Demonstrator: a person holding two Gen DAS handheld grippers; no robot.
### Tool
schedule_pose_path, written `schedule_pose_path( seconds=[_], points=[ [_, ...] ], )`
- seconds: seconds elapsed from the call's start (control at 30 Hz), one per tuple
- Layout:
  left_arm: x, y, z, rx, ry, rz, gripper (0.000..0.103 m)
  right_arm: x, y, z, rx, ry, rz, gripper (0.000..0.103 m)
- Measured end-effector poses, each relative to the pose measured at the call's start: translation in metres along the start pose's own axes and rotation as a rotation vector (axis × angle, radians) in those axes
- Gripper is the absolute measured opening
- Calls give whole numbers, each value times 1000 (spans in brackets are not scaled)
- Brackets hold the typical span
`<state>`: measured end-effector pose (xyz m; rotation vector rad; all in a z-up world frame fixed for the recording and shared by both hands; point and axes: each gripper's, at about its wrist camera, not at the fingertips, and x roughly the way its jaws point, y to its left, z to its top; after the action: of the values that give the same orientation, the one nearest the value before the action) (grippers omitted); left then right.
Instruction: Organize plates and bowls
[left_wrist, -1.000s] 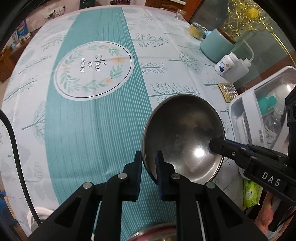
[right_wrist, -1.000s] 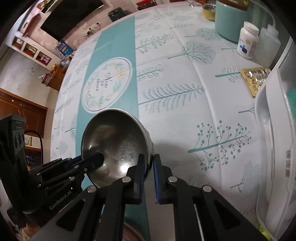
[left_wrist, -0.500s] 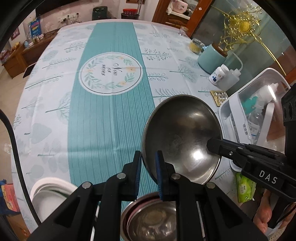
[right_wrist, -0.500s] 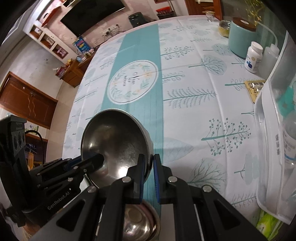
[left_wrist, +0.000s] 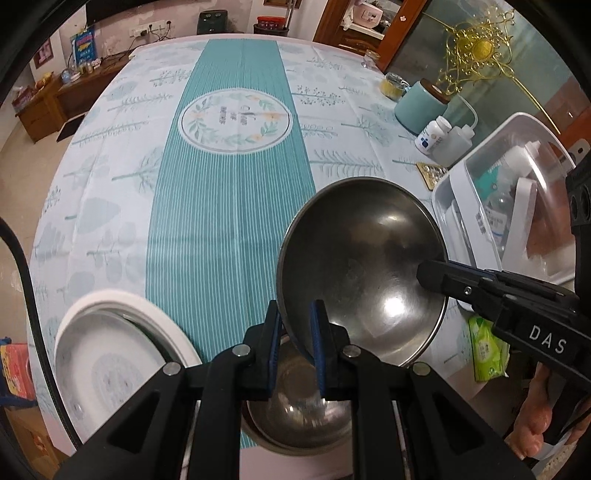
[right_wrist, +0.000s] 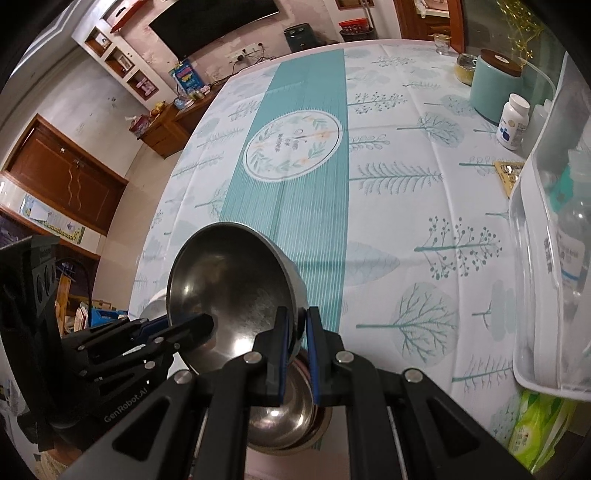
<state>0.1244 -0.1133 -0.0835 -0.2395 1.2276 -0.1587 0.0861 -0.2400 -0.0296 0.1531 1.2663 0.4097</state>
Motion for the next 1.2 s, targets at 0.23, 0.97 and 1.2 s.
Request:
schedule_pose_path(
  seconds=[0.23, 0.97, 1.2],
  points=[
    [6, -1, -31, 11, 43, 25, 12, 9, 1, -28, -17, 59, 3, 9],
    [37, 9, -76, -23, 187, 39, 14, 48, -1, -77, -59, 234, -7, 9],
    [45, 11, -78, -24, 212, 40, 23, 56, 4, -76, -80, 245, -20, 11]
  ],
)
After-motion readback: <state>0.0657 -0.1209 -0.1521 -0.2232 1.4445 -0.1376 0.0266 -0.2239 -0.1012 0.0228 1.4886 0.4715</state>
